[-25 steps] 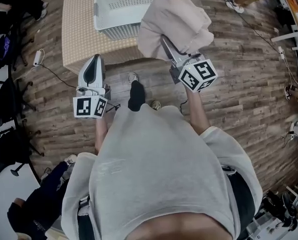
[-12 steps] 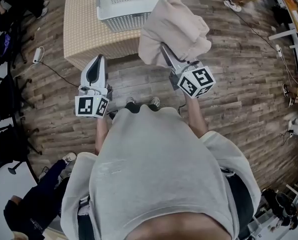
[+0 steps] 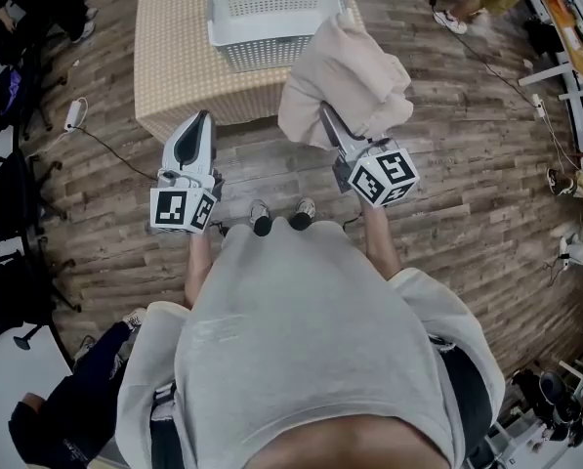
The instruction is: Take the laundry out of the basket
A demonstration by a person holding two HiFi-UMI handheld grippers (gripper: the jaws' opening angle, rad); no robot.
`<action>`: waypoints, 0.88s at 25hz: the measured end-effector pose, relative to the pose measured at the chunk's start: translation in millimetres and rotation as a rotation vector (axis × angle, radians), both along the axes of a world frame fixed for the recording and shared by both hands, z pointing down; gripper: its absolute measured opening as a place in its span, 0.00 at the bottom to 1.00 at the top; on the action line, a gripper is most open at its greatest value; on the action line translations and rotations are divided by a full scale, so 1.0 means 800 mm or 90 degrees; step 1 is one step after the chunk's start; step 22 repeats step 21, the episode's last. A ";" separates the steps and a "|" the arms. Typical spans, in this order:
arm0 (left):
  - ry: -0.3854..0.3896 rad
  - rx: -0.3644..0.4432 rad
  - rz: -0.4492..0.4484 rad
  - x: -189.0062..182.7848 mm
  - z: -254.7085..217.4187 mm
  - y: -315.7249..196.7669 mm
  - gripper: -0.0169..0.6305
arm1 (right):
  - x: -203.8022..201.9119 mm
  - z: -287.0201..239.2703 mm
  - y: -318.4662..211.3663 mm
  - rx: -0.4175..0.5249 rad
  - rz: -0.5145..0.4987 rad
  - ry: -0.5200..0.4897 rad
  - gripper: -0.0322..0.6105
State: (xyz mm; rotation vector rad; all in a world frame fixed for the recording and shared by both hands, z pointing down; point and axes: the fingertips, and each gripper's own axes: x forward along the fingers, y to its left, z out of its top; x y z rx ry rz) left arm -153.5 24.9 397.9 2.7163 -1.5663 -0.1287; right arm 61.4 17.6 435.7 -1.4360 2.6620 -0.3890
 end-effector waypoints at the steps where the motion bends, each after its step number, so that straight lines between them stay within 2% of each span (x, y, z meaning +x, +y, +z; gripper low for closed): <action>1: 0.003 0.000 0.000 -0.001 0.001 0.000 0.04 | -0.002 0.001 0.001 -0.001 0.000 0.002 0.27; 11: 0.011 0.007 0.014 0.004 -0.003 0.001 0.04 | -0.014 -0.005 -0.002 0.006 -0.006 0.004 0.27; 22: 0.013 0.010 0.005 0.002 -0.004 0.009 0.04 | -0.015 -0.007 0.001 0.006 -0.013 -0.014 0.27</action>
